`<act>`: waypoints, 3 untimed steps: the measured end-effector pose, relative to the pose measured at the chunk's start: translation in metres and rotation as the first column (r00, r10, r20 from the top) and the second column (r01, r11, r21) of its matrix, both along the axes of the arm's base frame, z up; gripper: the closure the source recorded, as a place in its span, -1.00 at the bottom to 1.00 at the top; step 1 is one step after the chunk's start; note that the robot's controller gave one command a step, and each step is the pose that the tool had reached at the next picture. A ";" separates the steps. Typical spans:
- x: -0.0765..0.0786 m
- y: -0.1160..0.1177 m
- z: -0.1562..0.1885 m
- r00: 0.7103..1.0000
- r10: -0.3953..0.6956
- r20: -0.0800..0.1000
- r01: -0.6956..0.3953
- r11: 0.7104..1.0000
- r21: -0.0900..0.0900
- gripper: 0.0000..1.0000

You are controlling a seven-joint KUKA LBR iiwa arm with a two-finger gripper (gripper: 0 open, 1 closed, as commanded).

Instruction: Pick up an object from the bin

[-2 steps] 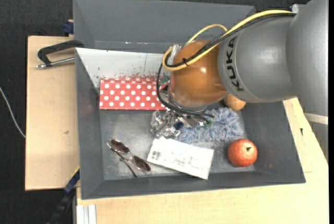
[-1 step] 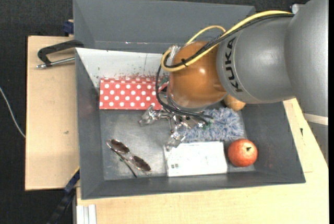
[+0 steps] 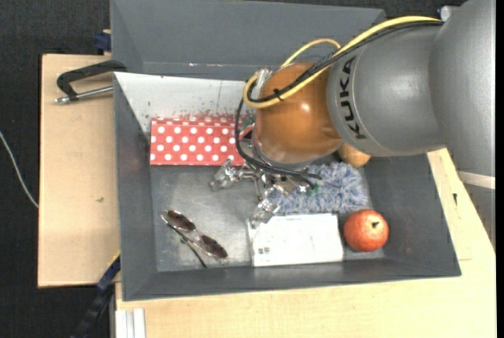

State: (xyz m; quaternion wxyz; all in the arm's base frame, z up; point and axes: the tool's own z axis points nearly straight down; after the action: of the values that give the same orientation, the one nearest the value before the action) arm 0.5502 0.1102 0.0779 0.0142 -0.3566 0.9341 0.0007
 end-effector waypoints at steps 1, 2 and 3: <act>-0.004 -0.025 0.003 0.997 0.081 -0.015 -0.081 0.997 -0.006 -1.00; 0.011 -0.053 -0.001 0.991 0.131 -0.033 -0.131 0.991 -0.017 1.00; 0.011 -0.053 -0.001 0.991 0.131 -0.033 -0.131 0.991 -0.017 1.00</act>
Offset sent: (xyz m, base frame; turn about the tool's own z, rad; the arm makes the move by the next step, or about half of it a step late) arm 0.0105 -0.0510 -0.0051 -0.1351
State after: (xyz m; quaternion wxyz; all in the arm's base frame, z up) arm 0.5617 0.0570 0.0767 -0.0041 -0.4173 0.9088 -0.0015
